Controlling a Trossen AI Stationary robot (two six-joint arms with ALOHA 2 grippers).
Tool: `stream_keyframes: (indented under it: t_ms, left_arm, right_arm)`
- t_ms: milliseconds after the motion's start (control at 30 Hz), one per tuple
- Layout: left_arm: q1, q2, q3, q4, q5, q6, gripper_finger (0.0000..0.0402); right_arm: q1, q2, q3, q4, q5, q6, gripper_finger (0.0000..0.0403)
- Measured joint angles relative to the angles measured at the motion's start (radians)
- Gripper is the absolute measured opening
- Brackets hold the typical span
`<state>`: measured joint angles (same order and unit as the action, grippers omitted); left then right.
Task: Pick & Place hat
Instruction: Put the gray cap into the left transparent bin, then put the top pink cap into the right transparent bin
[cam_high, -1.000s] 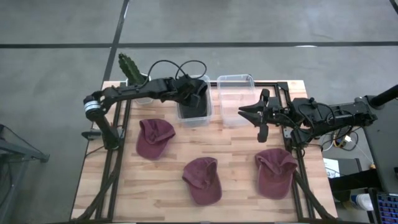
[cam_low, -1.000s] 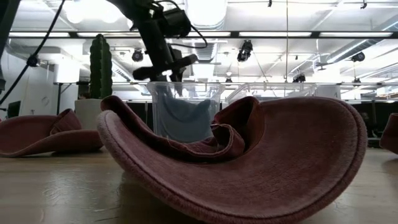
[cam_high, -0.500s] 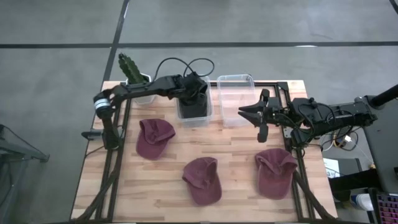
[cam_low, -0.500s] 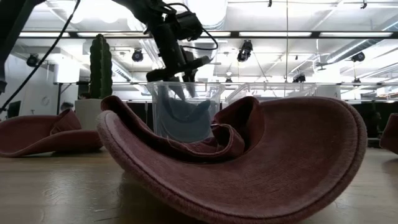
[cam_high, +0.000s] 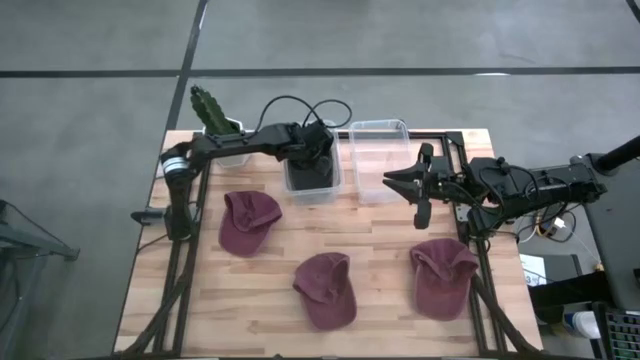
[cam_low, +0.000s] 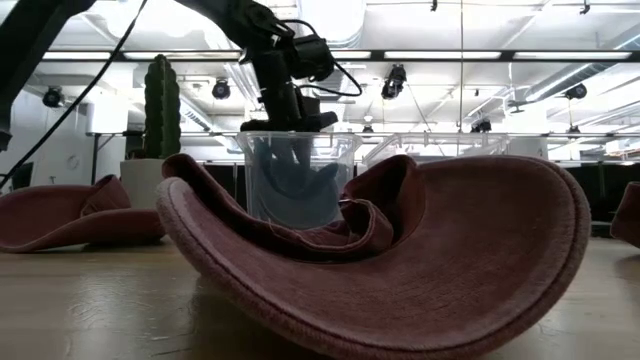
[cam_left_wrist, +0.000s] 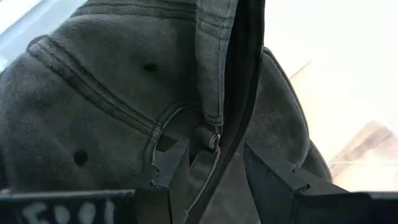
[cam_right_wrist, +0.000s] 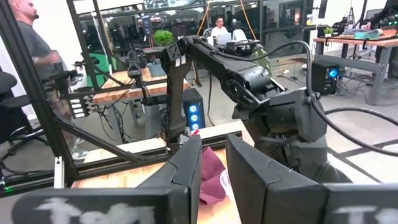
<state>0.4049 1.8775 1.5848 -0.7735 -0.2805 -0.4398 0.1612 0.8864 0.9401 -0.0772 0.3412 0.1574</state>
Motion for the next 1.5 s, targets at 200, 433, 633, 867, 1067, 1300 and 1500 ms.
stream_keyframes:
  t_ms: [200,433,633,867,1067,1300,1500]
  left_arm:
    - [-0.001,0.025,0.0,0.002,-0.001,0.001,0.0147]
    - [-0.001,0.054,0.007,-0.006,0.022,0.004,0.0147]
    - [-0.002,0.045,0.034,-0.018,0.023,0.005,0.0147]
    - [-0.005,0.021,0.106,-0.079,-0.018,0.007,0.0147]
    - [-0.028,0.021,0.196,-0.173,-0.035,0.001,0.0147]
    - [-0.099,0.008,0.313,-0.326,-0.063,-0.056,0.0147]
    - [-0.221,-0.05,0.325,-0.487,-0.191,-0.187,0.0147]
  right_arm:
    - [0.0,0.0,0.0,0.0,0.0,0.0,0.0068]
    - [0.0,0.0,0.0,0.001,0.0,0.006,0.0068]
    - [0.0,0.0,0.0,0.001,0.0,0.016,0.0068]
    - [0.0,0.0,0.0,0.001,0.0,0.023,0.0068]
    - [0.0,0.0,0.0,0.001,0.0,0.021,0.0068]
    - [0.0,0.0,0.0,0.0,-0.001,0.019,0.0068]
    - [0.0,0.0,0.0,0.0,-0.002,0.015,0.0068]
